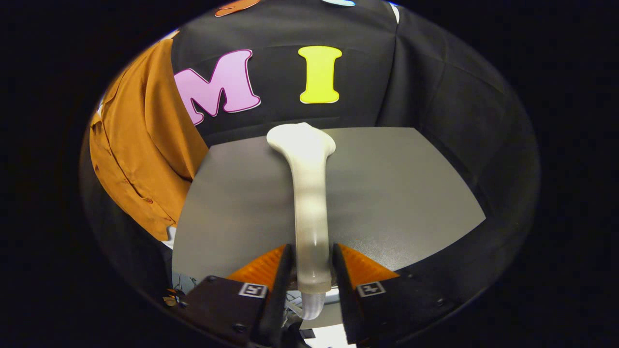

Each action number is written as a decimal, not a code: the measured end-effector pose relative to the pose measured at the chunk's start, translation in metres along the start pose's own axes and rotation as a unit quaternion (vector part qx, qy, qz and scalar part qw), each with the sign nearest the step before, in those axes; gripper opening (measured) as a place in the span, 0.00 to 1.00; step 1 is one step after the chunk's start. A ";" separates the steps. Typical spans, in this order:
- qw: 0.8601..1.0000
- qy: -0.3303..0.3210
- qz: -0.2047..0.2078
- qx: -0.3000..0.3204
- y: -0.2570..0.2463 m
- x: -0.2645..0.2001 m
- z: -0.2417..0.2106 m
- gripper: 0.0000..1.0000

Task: Iron the clothes twice with a garment steamer, once on the left side and once on the right side.

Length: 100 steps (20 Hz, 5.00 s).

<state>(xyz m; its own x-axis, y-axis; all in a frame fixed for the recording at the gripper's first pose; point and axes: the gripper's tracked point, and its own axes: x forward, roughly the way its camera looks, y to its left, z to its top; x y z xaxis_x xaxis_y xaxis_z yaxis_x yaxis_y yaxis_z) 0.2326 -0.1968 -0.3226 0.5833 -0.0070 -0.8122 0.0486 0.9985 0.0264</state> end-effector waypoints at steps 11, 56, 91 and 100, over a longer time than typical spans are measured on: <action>0.986 -0.158 -0.001 0.061 -0.021 -0.028 0.052 0.27; 0.912 -0.404 0.051 -0.047 0.300 -0.106 0.079 0.27; 0.985 -0.165 0.042 -0.035 0.287 -0.073 -0.123 0.27; 0.956 -0.287 0.021 -0.050 0.285 -0.164 -0.078 0.27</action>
<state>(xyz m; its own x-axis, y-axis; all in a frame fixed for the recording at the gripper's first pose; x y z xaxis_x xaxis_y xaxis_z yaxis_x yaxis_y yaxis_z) 0.0881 0.0936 -0.2275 0.9338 0.0324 -0.3564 -0.0454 0.9986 -0.0283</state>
